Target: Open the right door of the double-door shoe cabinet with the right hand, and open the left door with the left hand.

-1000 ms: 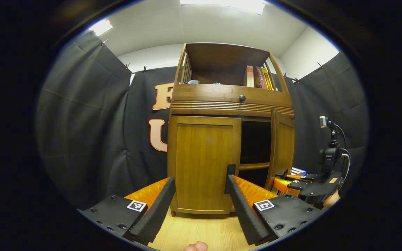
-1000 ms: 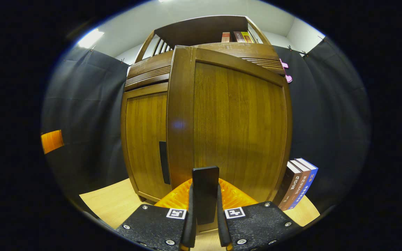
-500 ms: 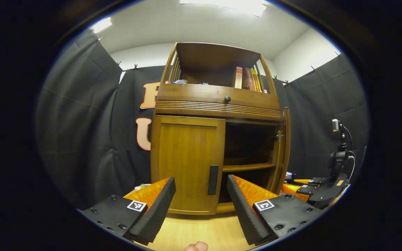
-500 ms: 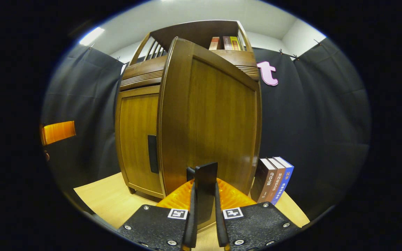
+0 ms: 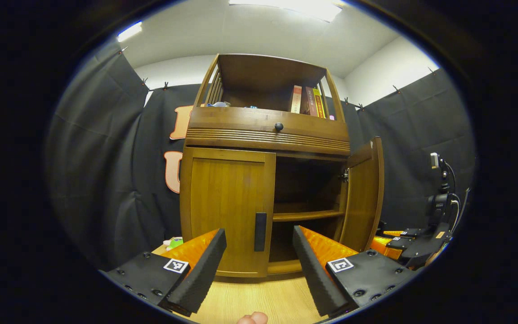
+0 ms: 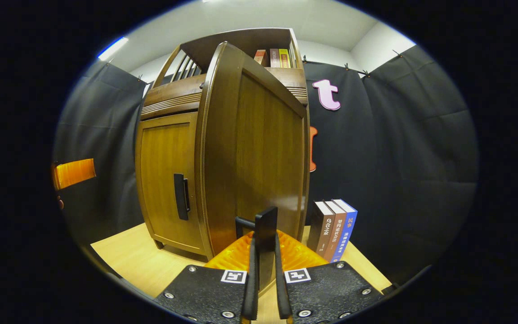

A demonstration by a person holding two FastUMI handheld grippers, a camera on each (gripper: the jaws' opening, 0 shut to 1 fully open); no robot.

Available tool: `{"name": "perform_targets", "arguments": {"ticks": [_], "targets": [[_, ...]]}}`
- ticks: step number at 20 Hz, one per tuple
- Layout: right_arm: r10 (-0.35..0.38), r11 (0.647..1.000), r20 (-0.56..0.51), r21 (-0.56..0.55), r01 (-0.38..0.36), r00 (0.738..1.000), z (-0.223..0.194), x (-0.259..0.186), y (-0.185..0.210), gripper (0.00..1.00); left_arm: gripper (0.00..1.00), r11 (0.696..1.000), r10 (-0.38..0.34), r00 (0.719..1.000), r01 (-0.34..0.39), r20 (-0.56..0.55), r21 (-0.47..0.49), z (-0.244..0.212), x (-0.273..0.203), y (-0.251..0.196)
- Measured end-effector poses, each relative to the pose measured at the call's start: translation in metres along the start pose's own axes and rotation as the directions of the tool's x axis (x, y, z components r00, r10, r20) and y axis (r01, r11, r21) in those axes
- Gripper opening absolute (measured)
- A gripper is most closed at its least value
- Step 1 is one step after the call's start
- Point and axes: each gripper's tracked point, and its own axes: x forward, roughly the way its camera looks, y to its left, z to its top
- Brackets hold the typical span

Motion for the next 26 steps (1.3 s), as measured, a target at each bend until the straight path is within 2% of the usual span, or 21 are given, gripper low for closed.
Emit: {"name": "perform_targets", "arguments": {"ticks": [3,4,5,7,8,9,10,11,18,26], "targets": [[-0.037,0.999,-0.002,0.001,0.037,0.999,-0.002,-0.004,-0.017,0.14,0.97,1.000,-0.007,1.000,0.007,-0.003,-0.008,-0.002,0.003,-0.004],[-0.052,0.999,-0.002,-0.002,0.052,0.999,-0.002,-0.006,-0.024,0.02,0.97,1.000,-0.012,1.000,0.012,-0.005,-0.007,-0.002,0.004,-0.005],[-0.068,0.998,-0.002,-0.012,0.068,0.998,-0.003,-0.007,-0.030,0.13,0.97,1.000,-0.013,1.000,0.013,-0.005,-0.004,-0.003,0.005,-0.006],[-0.108,0.993,-0.001,-0.043,0.108,0.994,-0.006,-0.012,-0.047,0.12,0.94,1.000,-0.018,1.000,0.018,-0.003,-0.002,-0.003,0.008,-0.009],[-0.129,0.990,-0.003,-0.062,0.128,0.992,-0.008,-0.015,-0.057,0.11,0.97,1.000,-0.023,1.000,0.023,-0.004,-0.006,-0.005,0.008,-0.011],[-0.127,0.990,-0.002,-0.054,0.127,0.992,-0.008,-0.016,-0.061,0.21,0.96,1.000,-0.029,1.000,0.029,-0.006,-0.010,-0.005,0.009,-0.013],[-0.123,0.992,-0.004,-0.029,0.123,0.992,-0.008,-0.018,-0.064,0.17,0.96,0.999,-0.033,0.999,0.032,-0.007,-0.011,-0.007,0.010,-0.015],[-0.120,0.993,-0.004,-0.011,0.120,0.993,-0.008,-0.018,-0.068,0.07,0.96,0.999,-0.034,0.999,0.034,-0.009,-0.010,-0.007,0.011,-0.016],[-0.079,0.997,0.000,0.014,0.079,0.997,-0.010,-0.018,-0.088,0.05,0.94,1.000,-0.029,0.999,0.029,-0.016,-0.010,-0.013,0.012,-0.018],[0.030,0.999,0.011,0.010,-0.030,0.999,-0.010,-0.017,-0.113,0.05,0.96,0.999,0.013,1.000,-0.014,-0.025,-0.048,-0.023,0.015,-0.010]]}}
